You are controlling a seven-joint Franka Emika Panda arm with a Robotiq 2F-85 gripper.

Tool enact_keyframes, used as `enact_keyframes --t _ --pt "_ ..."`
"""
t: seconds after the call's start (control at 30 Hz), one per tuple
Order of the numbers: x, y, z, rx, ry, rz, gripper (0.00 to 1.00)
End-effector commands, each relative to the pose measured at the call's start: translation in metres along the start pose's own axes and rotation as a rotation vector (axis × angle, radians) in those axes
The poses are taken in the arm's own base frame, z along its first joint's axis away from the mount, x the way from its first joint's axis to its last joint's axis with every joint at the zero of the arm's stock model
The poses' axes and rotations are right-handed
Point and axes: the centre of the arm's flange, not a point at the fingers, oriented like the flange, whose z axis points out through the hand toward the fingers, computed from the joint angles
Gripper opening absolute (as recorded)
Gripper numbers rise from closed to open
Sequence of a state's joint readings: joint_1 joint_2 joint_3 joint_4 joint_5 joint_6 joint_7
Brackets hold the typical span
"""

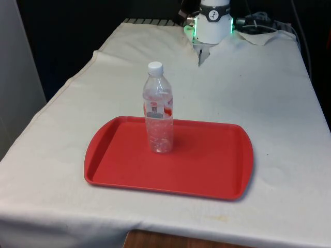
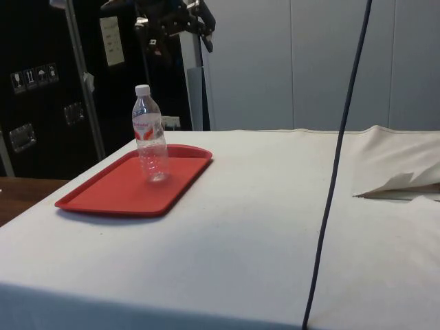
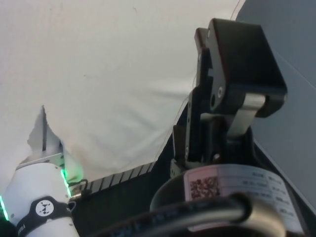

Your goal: Place the bottle upright on the tray.

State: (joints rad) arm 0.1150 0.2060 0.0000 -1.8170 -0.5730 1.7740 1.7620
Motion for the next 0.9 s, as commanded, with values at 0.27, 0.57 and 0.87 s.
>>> enact_keyframes --t 0.27,0.57,0.87 --pt "0.006 0.010 0.003 0.030 0.009 -0.035 1.00" --pt "0.014 0.017 0.009 0.043 0.021 -0.063 1.00" --pt "0.020 0.025 0.017 0.051 0.013 -0.086 1.00"
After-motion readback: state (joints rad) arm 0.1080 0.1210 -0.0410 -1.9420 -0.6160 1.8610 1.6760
